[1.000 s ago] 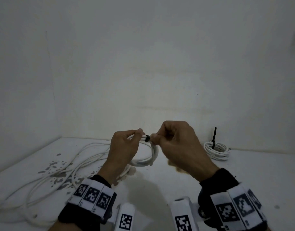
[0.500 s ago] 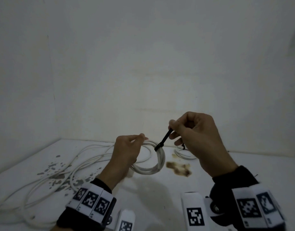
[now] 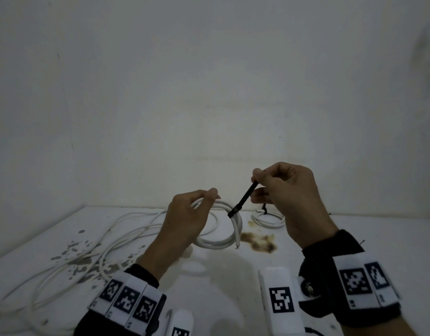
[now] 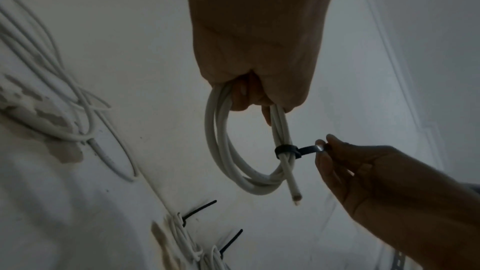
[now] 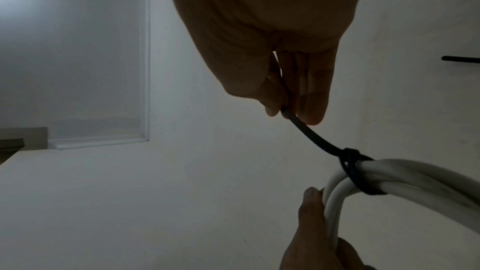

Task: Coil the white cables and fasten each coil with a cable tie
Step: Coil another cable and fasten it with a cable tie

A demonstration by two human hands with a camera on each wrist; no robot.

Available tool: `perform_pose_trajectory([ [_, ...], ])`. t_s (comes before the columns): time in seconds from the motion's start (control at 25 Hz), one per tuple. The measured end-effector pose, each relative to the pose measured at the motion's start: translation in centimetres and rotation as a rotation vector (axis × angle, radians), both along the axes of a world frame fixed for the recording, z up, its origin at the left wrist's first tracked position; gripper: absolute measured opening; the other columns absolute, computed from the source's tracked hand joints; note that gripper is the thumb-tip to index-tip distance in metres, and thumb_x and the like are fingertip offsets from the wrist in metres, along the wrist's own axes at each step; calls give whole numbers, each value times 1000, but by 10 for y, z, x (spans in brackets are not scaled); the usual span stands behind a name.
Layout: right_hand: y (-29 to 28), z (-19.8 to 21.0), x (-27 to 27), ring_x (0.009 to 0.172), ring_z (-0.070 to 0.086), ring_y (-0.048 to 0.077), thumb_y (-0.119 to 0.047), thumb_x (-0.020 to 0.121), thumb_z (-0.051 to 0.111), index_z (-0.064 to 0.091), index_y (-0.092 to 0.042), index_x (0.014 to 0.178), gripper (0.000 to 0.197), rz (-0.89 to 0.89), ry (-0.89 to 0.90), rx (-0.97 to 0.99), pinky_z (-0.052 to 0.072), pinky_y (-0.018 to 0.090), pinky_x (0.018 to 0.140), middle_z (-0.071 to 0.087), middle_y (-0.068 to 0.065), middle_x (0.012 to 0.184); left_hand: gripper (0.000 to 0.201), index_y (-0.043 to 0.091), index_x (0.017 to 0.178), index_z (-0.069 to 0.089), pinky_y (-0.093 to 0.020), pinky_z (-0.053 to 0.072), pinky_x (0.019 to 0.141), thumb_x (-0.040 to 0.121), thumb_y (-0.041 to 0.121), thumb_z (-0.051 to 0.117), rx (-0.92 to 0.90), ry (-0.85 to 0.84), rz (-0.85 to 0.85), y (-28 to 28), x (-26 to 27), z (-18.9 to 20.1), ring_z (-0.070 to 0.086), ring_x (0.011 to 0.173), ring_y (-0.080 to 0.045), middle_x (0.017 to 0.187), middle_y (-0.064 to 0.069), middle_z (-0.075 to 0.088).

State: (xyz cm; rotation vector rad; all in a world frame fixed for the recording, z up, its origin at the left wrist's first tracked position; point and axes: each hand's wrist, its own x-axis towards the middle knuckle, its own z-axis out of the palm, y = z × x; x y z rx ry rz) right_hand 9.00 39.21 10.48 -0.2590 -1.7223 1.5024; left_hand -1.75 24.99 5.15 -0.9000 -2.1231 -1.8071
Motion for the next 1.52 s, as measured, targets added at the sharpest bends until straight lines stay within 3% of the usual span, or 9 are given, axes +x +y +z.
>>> perform_pose_trajectory([
  [0.12,0,3,4,57,68,25,-14,91,71,66,2,80,20,32,-13,-2,63,42,67,69,19,75,16,23,87,77,-12,36,43,89,36,68,42,-170,-133,-1,4,2,46,38,1,45,18,55],
  [0.28,-2,6,13,64,69,21,-17,96,61,66,-3,93,15,187,-396,171,62,40,64,73,14,88,7,17,79,78,-9,46,59,85,15,74,77,-37,-138,-7,0,0,65,62,3,69,13,73],
  [0.48,-7,-5,6,64,69,23,-38,102,51,62,-2,102,38,309,-646,177,58,38,59,74,10,84,7,19,81,78,-11,50,71,85,16,74,61,55,-124,-11,-4,0,71,77,-2,79,11,76],
  [0.64,-13,-27,-12,54,61,18,-17,105,45,61,-3,94,23,579,-521,-279,51,28,49,65,8,70,13,27,81,77,-8,44,60,91,27,67,88,0,-92,-9,2,3,65,63,2,66,16,71],
  [0.72,-12,-32,-20,43,45,11,-9,102,43,55,-8,88,19,685,-436,-565,37,21,37,51,1,61,27,26,81,78,-12,36,50,96,37,58,117,-99,-84,-9,2,4,48,45,-1,48,13,53],
  [0.8,-12,-32,-25,39,27,9,-10,97,43,53,-10,81,18,751,-372,-723,21,20,34,32,-4,57,36,27,82,79,-19,29,46,98,44,51,137,-162,-93,-10,-2,3,33,45,-9,51,1,35],
  [1.12,-19,-28,-24,38,22,7,-12,100,41,57,-8,83,23,761,-311,-762,16,19,34,24,-6,56,45,26,86,79,-26,27,50,102,42,41,168,-152,-105,-15,-7,6,31,45,-9,50,4,33],
  [1.36,-30,-22,-19,30,16,5,-10,100,48,58,-8,73,29,617,-281,-755,6,17,34,20,-8,46,48,28,77,77,-27,26,48,103,42,39,154,-140,-122,-17,-8,8,31,47,-11,54,-3,33],
  [1.52,-33,-23,-21,29,14,5,-11,101,50,57,-8,70,32,528,-254,-764,8,17,30,18,-8,42,44,27,88,78,-28,27,49,103,41,39,117,-129,-140,-16,-10,4,32,48,-12,54,-3,34],
])
